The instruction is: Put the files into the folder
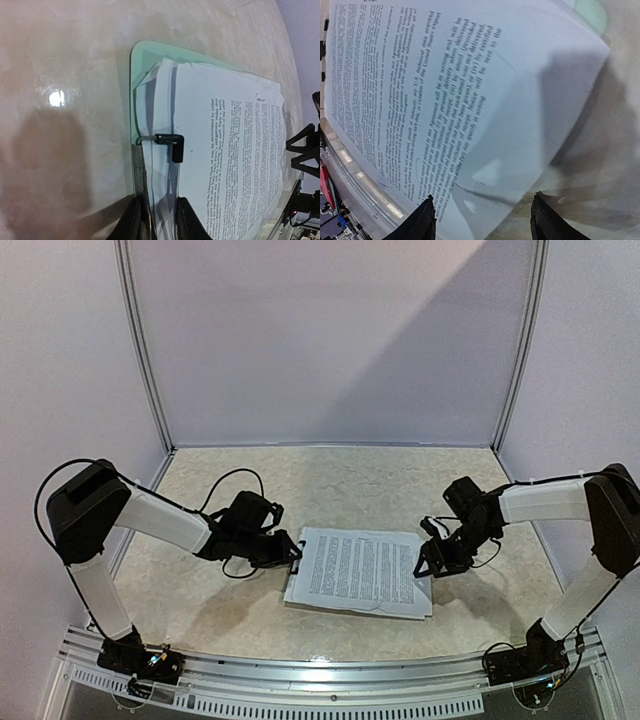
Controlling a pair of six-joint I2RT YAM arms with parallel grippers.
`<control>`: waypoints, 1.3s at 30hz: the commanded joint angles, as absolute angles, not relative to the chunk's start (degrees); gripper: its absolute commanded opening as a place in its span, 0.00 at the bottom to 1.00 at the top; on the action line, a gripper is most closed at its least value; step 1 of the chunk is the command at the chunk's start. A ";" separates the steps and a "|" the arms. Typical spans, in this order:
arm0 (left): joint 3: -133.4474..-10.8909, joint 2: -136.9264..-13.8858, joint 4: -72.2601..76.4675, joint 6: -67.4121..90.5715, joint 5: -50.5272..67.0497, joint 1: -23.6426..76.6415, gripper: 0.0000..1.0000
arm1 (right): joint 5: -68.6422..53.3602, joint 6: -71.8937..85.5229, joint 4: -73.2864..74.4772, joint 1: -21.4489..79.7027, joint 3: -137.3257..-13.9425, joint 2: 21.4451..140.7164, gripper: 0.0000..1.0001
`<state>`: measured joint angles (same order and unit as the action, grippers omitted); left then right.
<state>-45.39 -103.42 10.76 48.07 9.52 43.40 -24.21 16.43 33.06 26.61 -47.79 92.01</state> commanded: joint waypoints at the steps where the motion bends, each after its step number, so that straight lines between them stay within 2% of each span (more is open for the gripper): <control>1: -45.08 -106.47 2.33 48.72 8.98 44.74 0.00 | -27.77 19.92 31.82 29.12 -49.91 95.65 0.63; 13: -45.44 -106.74 2.06 48.91 8.69 44.92 0.00 | -28.09 21.15 31.41 30.46 -50.34 94.52 0.63; 22: -45.53 -106.88 1.75 48.68 8.48 44.91 0.00 | -17.14 15.67 36.70 27.54 -50.22 91.46 0.66; 28: -45.53 -107.31 2.24 48.96 8.50 44.91 0.00 | -18.26 11.96 37.23 27.33 -51.47 89.38 0.70; 31: -45.75 -107.42 2.29 48.89 8.77 44.91 0.00 | -20.39 6.63 36.07 28.17 -52.31 87.88 0.66; 34: -45.96 -107.36 2.03 48.79 8.64 44.91 0.00 | -28.44 -5.02 37.68 30.40 -53.52 85.85 0.61; 39: -46.14 -107.49 1.63 48.67 8.64 44.91 0.00 | -32.84 -13.18 38.60 40.80 -54.23 85.07 0.39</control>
<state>-47.09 -103.96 8.58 48.18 8.69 43.83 -27.14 -3.01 37.36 33.10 -52.95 86.28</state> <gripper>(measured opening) 0.220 0.464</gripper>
